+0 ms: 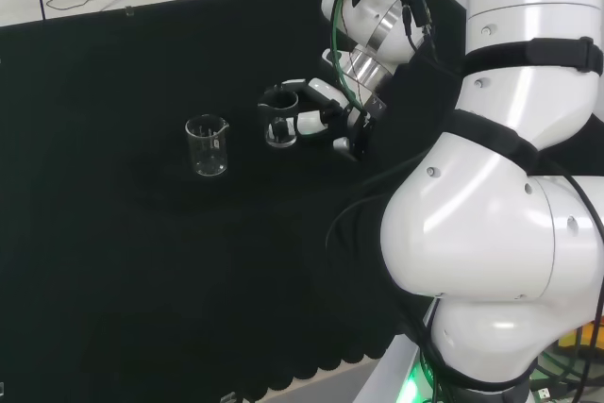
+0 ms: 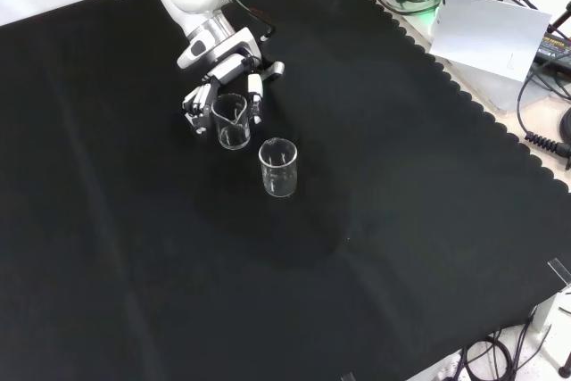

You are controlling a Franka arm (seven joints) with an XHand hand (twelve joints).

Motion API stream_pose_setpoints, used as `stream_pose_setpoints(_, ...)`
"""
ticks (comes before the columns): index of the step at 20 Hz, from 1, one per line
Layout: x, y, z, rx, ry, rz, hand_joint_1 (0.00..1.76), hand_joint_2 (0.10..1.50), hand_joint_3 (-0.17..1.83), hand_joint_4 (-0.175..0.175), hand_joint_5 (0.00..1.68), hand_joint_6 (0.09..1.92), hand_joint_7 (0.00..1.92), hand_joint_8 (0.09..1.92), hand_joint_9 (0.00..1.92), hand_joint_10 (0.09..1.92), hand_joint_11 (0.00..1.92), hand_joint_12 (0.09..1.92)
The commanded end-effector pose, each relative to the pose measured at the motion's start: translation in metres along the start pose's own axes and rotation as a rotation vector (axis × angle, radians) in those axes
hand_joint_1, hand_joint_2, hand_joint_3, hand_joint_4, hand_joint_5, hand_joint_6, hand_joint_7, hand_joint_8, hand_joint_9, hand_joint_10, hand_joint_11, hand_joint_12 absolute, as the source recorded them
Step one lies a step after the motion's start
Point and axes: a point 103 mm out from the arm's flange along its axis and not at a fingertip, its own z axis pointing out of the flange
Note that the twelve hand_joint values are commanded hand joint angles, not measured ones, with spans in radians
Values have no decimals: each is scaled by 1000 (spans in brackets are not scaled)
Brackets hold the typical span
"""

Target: Pick up the beaker on the right.

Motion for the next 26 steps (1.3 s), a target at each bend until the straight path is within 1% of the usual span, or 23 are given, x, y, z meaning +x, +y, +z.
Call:
stream_pose_setpoints(1, 1, 2, -3, -54, 29, 29, 1175, 1084, -175, -130, 1064, 796, 712, 688, 762, 525, 338, 1256)
stream_pose_setpoints(2, 2, 2, -5, -66, 39, 33, 1213, 1104, -151, -153, 1065, 852, 854, 771, 851, 540, 452, 1207)
stream_pose_setpoints(3, 3, 3, -7, -80, 47, 38, 1240, 1116, -156, -139, 1071, 930, 996, 712, 937, 568, 564, 1153)
stream_pose_setpoints(4, 4, 3, -9, -91, 60, 46, 1301, 1113, -164, -150, 1075, 1001, 1106, 696, 1035, 533, 687, 1088)
stream_pose_setpoints(5, 6, 4, -12, -98, 75, 52, 1348, 1102, -170, -161, 1078, 1025, 1185, 679, 1129, 467, 801, 1017)
stream_pose_setpoints(6, 7, 4, -15, -103, 71, 52, 1377, 1092, -173, -165, 1081, 1019, 1237, 661, 1202, 406, 883, 955)
stream_pose_setpoints(8, 12, 5, -24, -96, 50, 45, 1402, 1077, -175, -166, 1083, 981, 1284, 653, 1286, 332, 961, 878)
stream_pose_setpoints(10, 18, 6, -33, -85, 27, 35, 1409, 1073, -175, -172, 1073, 966, 1292, 665, 1317, 318, 980, 842)
stream_pose_setpoints(12, 25, 6, -41, -60, -9, 23, 1410, 1079, -175, -175, 1050, 984, 1275, 709, 1305, 364, 979, 814)
stream_pose_setpoints(16, 38, 3, -52, -3, -121, 6, 1409, 1088, -175, -175, 1013, 1014, 1246, 774, 1285, 439, 967, 799)
stream_pose_setpoints(18, 45, 1, -56, 24, -164, 3, 1408, 1092, -175, -175, 999, 1028, 1237, 792, 1275, 467, 969, 797)
stream_pose_setpoints(22, 55, -6, -62, 54, -225, 16, 1408, 1095, -175, -175, 986, 1042, 1231, 800, 1271, 486, 969, 796)
stream_pose_setpoints(26, 65, -13, -65, 81, -262, 38, 1408, 1095, -175, -175, 976, 1048, 1225, 802, 1276, 498, 978, 800)
